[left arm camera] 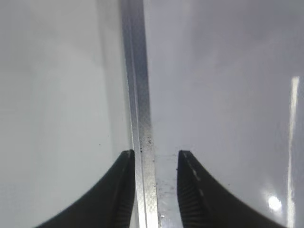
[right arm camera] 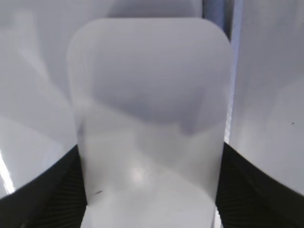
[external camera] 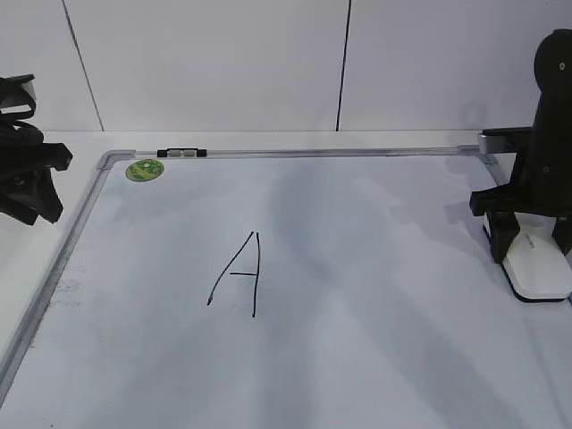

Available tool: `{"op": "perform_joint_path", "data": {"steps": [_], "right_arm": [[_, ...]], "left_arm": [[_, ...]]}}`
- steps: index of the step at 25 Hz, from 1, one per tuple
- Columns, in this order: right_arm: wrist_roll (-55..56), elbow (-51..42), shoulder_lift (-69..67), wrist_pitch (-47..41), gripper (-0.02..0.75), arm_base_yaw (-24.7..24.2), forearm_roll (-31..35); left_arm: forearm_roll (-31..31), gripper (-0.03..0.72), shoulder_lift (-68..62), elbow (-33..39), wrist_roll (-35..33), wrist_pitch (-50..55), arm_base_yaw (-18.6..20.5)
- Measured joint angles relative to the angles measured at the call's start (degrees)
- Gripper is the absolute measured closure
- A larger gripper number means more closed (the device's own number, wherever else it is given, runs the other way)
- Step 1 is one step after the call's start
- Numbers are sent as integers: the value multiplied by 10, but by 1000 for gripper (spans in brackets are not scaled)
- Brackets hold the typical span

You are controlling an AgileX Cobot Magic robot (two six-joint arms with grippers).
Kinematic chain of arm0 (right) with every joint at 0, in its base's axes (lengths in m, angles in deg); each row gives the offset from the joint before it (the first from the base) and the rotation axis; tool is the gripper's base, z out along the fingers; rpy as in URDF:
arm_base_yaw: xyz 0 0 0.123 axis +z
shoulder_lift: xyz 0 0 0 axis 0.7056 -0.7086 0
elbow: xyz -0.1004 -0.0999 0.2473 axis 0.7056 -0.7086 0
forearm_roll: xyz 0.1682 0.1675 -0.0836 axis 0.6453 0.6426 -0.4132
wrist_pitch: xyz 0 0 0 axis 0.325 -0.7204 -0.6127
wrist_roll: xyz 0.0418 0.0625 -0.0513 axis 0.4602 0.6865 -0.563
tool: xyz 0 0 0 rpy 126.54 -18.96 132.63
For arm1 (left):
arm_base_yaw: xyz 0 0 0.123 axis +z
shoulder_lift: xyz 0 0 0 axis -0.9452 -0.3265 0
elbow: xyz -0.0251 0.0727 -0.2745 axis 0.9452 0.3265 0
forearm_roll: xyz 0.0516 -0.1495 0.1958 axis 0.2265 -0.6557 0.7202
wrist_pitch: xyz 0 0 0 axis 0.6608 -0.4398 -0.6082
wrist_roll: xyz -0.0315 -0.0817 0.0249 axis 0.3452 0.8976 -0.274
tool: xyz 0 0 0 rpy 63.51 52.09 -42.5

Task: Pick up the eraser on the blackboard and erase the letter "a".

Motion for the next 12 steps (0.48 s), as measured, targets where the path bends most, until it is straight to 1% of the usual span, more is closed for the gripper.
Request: {"op": "perform_joint_path", "data": {"steps": [6, 12], "right_arm": [[-13, 0, -9, 0, 71, 0, -5], [-13, 7, -11, -13, 63, 0, -5]], "left_arm": [[0, 450, 14, 0, 0, 5, 0], [0, 449, 19, 0, 0, 11, 0]]}}
